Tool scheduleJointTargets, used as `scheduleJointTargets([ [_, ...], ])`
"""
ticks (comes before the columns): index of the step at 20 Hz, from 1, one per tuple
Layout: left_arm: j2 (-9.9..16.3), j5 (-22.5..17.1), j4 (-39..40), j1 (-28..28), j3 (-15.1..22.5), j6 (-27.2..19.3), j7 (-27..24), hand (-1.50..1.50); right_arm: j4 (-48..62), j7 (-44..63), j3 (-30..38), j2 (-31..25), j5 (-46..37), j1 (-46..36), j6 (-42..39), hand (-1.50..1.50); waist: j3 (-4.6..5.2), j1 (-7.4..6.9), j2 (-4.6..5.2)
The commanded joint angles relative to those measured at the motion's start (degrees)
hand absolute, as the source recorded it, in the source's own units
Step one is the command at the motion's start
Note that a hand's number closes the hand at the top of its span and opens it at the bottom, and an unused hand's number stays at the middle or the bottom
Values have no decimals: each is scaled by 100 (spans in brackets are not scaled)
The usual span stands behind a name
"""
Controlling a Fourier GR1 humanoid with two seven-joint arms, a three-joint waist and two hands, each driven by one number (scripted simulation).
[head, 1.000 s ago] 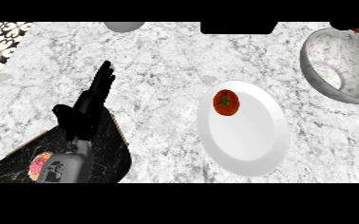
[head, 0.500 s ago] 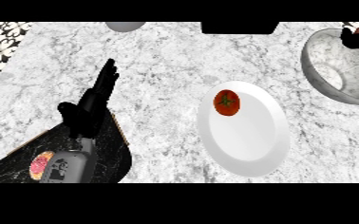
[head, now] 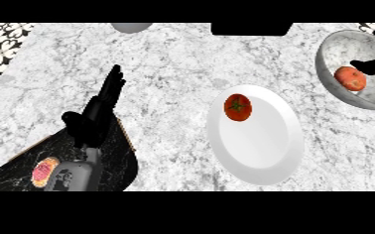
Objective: Pick the squash from the plate and place it in the bowl
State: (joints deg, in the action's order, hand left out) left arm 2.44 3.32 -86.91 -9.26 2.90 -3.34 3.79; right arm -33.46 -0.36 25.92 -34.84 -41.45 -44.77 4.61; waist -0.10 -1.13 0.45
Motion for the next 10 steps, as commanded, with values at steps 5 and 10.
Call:
scheduleJointTargets([
  [5, 54, -30, -387, 65, -31, -4, 259, 0, 201, -1185, 693, -175, 933, -272, -40, -150, 0, 11, -35],
  [10, 212, -174, -227, 279, -183, 217, 24, 0, 84, -1481, 1052, -298, 1390, -175, 203, -150, 6, 54, -34],
])
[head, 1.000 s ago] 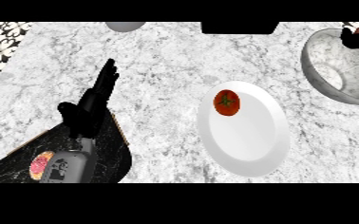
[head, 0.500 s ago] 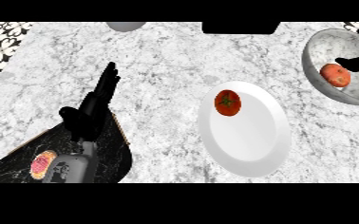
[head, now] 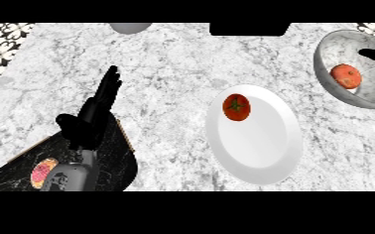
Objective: Pick the squash from the plate and place it in the bowl
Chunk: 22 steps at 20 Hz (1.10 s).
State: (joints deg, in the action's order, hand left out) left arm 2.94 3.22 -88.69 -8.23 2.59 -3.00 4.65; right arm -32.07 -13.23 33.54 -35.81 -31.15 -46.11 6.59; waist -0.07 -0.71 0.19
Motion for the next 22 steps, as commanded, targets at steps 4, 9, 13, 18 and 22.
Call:
scheduleJointTargets([
  [4, -46, 23, 172, 125, -63, -37, -233, 0, -724, 647, 221, 49, 711, 86, -203, -150, 10, 84, -31],
  [9, 14, 22, -52, -60, -78, -28, 143, 0, -901, 402, 751, -222, 1506, 707, -883, -150, 6, 105, -31],
  [13, 30, -25, 133, -230, -180, -24, 123, 0, -1177, 605, 968, -487, 2070, 998, -1587, -150, 8, 117, -29],
  [18, 19, 33, -63, -95, -75, 1, 296, 0, -1808, 575, 899, -201, 2593, 1600, -1968, -150, 7, 82, -27],
  [22, -82, 45, 290, -51, -166, -94, -78, 0, -2286, 223, 931, -168, 2819, 2463, -2336, -150, 8, 98, -23],
])
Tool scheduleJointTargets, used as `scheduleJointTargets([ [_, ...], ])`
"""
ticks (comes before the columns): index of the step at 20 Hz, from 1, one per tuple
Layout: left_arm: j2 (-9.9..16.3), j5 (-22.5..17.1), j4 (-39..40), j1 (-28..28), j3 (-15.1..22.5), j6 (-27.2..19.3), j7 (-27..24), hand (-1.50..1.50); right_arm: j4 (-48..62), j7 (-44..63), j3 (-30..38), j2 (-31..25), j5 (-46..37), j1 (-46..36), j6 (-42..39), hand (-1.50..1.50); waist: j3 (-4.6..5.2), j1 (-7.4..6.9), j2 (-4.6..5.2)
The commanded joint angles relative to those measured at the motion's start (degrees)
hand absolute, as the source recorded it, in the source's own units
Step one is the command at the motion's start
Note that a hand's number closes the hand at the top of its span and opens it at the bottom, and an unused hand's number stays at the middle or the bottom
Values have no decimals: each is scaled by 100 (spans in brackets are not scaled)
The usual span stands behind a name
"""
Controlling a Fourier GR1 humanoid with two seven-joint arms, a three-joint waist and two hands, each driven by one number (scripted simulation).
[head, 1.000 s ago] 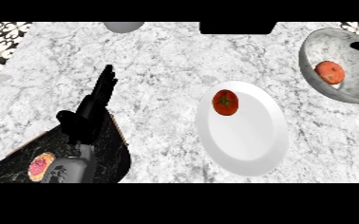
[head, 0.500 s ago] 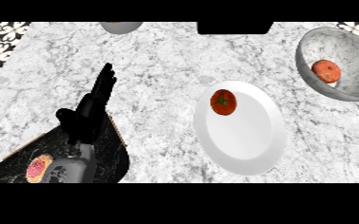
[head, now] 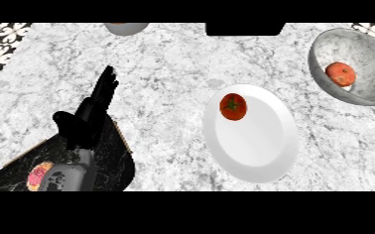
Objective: Pick the squash from the plate and place it in the bowl
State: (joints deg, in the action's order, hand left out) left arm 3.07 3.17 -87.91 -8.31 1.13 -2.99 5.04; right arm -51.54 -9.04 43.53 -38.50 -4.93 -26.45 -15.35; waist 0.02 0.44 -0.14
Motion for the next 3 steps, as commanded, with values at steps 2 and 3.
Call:
scheduleJointTargets([
  [2, -35, 45, -260, 23, 69, -16, 134, 0, -643, 212, -22, 33, 474, 679, -342, -150, 0, -21, 2],
  [3, -27, 41, -115, 148, 44, 23, 20, 0, -866, 255, -46, 109, 592, 753, -236, -150, 0, -27, 5],
])
